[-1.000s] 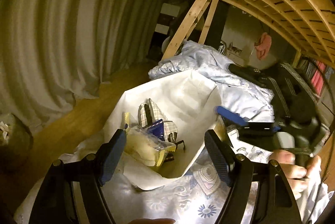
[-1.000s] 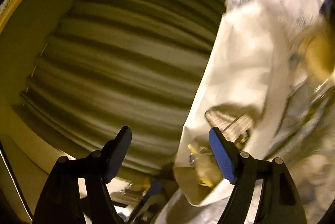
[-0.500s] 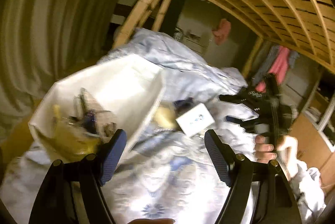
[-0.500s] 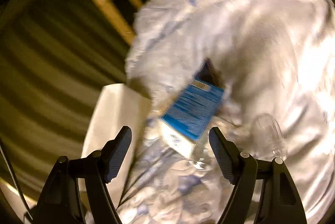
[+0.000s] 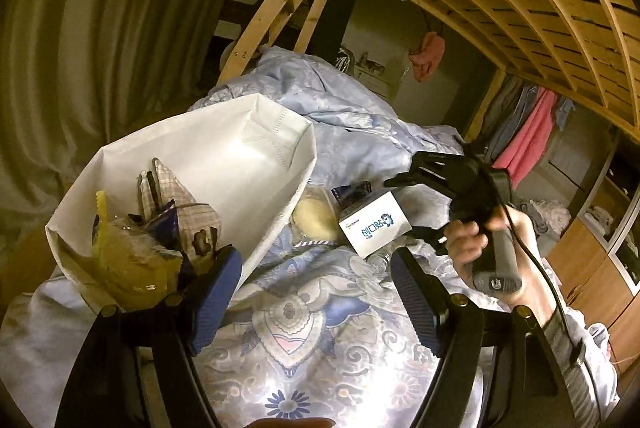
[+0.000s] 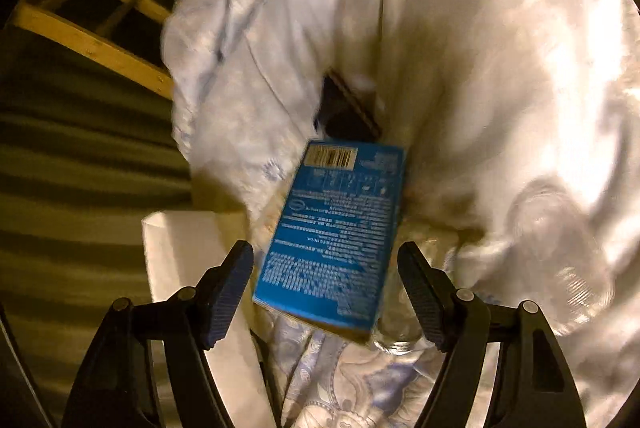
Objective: Organize objects
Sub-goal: 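Move the right gripper to the blue-and-white box and grasp it, then carry the blue-and-white box into the white paper bag and open the right gripper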
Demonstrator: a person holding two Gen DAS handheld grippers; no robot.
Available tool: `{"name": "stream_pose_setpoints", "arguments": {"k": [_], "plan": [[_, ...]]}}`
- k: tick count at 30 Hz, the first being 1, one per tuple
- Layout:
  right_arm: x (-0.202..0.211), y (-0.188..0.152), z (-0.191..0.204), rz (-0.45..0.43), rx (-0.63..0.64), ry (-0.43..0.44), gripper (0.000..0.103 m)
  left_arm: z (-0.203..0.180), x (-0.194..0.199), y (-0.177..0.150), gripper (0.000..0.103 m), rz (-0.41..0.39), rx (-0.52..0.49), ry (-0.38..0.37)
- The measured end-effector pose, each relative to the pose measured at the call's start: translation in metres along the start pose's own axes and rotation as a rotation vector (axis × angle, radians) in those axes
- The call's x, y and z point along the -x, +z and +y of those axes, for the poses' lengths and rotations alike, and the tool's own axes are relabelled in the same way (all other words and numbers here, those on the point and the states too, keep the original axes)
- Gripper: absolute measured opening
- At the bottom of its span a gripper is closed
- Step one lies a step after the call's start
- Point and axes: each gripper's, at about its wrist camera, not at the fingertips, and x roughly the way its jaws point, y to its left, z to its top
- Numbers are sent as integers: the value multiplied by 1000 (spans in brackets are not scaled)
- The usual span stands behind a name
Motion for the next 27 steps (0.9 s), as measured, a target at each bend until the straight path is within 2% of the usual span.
{"name": "stream_pose_setpoints", "arguments": {"k": [3, 7, 9, 13, 18, 21, 27], "plan": [[-16, -1, 6, 58, 29, -29, 69, -1, -2, 0, 76, 4, -5, 16], [3, -22, 5, 24, 84, -15, 66, -2, -2, 0, 76, 7, -17, 38], [19, -35, 4, -15, 107, 22, 66, -2, -1, 1, 76, 1, -21, 45], [49, -58, 21, -38, 201, 77, 65, -3, 9, 2, 76, -25, -25, 43], [80, -85, 61, -45, 303, 266, 63, 6, 25, 5, 76, -58, -14, 40], [82, -100, 87, -33, 352, 347, 63, 20, 34, 8, 76, -74, 28, 43], [60, -125, 126, 0, 402, 430, 63, 48, 36, 12, 76, -89, 127, 69]]}}
